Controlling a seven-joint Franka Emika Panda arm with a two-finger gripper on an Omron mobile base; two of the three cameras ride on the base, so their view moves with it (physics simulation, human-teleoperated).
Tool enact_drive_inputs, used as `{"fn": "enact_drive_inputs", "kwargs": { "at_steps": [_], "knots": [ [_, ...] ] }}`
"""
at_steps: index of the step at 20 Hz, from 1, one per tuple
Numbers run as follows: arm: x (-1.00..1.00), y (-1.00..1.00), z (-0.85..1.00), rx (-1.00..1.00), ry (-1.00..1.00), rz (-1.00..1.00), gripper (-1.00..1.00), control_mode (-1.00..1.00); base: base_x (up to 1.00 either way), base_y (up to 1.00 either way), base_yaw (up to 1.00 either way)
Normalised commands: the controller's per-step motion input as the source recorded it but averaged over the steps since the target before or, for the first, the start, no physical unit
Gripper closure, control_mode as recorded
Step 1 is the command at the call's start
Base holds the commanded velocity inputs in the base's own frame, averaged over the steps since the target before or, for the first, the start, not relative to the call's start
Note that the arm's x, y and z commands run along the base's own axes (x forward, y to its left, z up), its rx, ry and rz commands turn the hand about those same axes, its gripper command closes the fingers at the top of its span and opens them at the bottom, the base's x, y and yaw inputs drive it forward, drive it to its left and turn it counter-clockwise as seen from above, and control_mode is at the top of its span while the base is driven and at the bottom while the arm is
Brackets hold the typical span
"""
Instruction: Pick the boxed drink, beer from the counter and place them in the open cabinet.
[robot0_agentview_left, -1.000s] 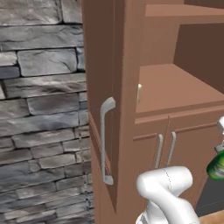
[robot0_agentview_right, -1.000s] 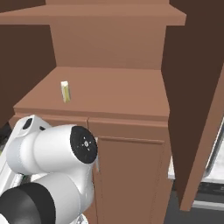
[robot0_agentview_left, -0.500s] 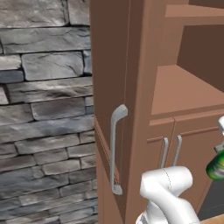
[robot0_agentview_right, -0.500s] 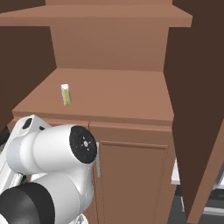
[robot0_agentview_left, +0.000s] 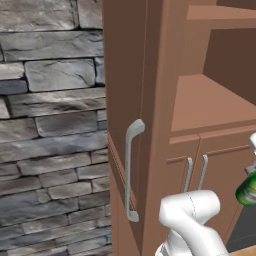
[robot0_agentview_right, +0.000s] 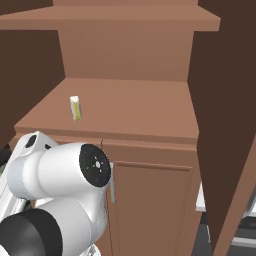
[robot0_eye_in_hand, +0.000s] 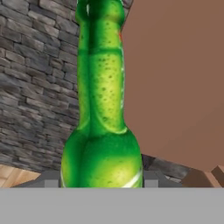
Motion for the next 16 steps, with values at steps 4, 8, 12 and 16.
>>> {"fn": "enact_drive_inputs", "kwargs": {
  "at_steps": [4, 8, 12, 16],
  "knots": [
    [0.0, 0.0, 0.0, 0.0, 0.0, 0.0, 1.0, 1.0, 0.0, 0.0, 0.0],
    [0.0, 0.0, 0.0, 0.0, 0.0, 0.0, 1.0, 1.0, 0.0, 0.0, 0.0],
    [0.0, 0.0, 0.0, 0.0, 0.0, 0.0, 1.0, -1.0, 0.0, 0.0, 0.0],
    [0.0, 0.0, 0.0, 0.0, 0.0, 0.0, 1.0, -1.0, 0.0, 0.0, 0.0]
  ]
}}
